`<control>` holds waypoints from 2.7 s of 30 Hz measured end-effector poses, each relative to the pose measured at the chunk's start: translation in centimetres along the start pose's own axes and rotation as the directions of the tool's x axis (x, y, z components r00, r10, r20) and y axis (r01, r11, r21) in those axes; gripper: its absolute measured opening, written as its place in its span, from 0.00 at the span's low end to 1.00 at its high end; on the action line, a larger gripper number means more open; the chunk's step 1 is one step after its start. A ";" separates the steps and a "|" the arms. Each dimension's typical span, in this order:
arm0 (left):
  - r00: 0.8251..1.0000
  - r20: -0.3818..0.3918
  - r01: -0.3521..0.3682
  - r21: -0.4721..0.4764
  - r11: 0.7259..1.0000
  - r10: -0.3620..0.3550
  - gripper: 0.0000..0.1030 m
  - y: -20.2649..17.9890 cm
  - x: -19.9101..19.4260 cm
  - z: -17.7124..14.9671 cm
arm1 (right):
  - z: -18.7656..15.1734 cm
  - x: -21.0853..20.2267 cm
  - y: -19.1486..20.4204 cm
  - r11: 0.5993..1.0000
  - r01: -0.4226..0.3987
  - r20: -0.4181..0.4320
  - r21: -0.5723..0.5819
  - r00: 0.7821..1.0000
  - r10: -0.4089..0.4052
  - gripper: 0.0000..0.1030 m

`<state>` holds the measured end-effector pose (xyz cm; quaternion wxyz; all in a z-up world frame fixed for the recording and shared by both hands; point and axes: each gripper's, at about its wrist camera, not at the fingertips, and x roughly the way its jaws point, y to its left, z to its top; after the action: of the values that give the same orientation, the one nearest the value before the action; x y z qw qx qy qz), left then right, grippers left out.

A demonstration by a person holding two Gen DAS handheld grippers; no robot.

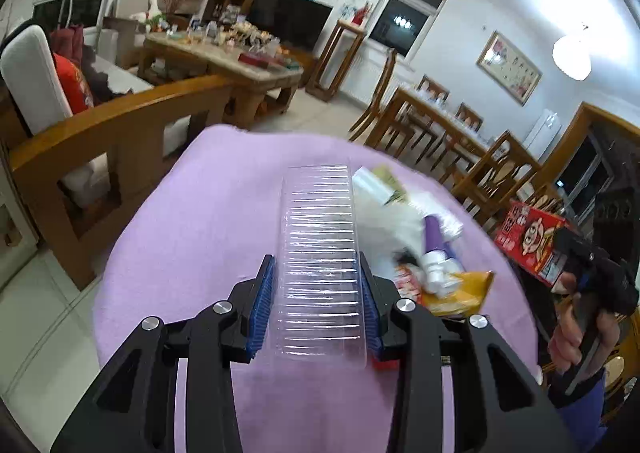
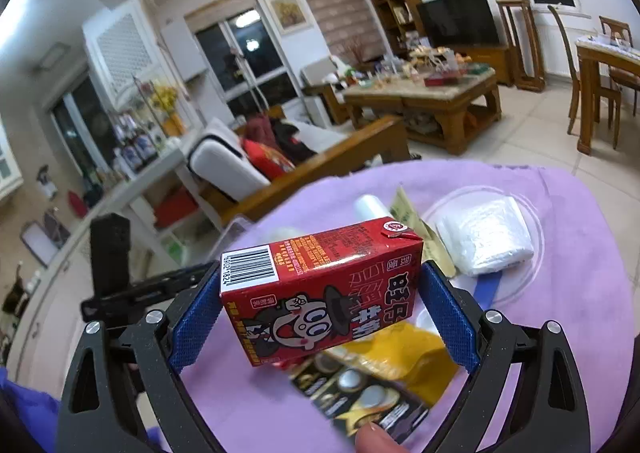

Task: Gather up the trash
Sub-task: 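Grasp the clear plastic tray with the left tool while the right tool grasps the red milk box, then carry tray and red box over the bin and open both tools to drop them, then move both tools back over the table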

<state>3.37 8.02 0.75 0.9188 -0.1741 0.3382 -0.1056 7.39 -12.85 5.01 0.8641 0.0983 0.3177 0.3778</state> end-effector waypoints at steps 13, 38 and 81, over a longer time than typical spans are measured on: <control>0.986 0.048 0.150 0.183 0.972 -0.161 0.37 -11.4 -0.3 1.5 | -1.8 -11.5 -2.7 0.997 0.036 0.179 0.074 0.983 -0.049 0.90; 0.872 -0.256 0.485 0.326 0.812 -0.418 0.37 -35.2 15.9 -4.5 | -14.1 -31.7 -22.5 0.782 0.401 0.193 0.477 0.820 -0.539 0.90; 0.990 0.033 0.127 0.159 0.979 -0.134 0.80 -13.6 6.1 0.8 | -5.3 -12.9 -14.3 0.873 0.399 0.048 0.280 0.903 -0.428 0.95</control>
<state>7.38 -6.13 3.05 0.9279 -0.1254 0.2964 -0.1881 5.94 -32.36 1.18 0.9200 0.1625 0.3311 0.1326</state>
